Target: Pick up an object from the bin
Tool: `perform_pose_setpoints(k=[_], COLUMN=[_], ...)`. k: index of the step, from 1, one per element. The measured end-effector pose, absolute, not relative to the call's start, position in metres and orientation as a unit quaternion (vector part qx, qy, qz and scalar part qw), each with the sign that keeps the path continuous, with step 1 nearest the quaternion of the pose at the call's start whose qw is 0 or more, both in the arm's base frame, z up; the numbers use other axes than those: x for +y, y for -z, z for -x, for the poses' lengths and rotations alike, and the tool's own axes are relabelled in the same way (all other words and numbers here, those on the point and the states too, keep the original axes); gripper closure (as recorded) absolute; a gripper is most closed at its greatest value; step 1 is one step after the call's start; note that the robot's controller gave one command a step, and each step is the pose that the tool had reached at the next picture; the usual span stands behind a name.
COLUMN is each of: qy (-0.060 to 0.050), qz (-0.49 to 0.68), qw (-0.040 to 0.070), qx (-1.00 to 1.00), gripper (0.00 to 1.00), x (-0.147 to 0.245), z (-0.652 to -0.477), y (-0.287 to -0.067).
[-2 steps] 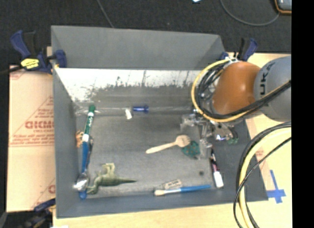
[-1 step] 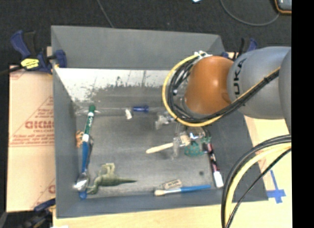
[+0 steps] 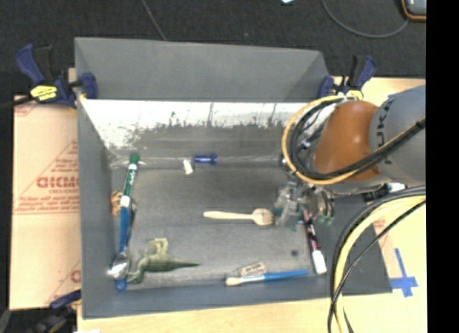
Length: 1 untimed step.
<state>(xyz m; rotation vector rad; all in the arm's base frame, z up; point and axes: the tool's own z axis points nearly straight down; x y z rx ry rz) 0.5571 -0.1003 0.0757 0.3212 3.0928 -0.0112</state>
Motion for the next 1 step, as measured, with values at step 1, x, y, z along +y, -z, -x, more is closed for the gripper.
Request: perform_pose_setpoints(k=[1], qy=[0.004], qz=[-0.103], qw=[0.016], qx=[0.995], gripper=[1.0], x=[-0.1003], z=[-0.5571], y=[-0.0757])
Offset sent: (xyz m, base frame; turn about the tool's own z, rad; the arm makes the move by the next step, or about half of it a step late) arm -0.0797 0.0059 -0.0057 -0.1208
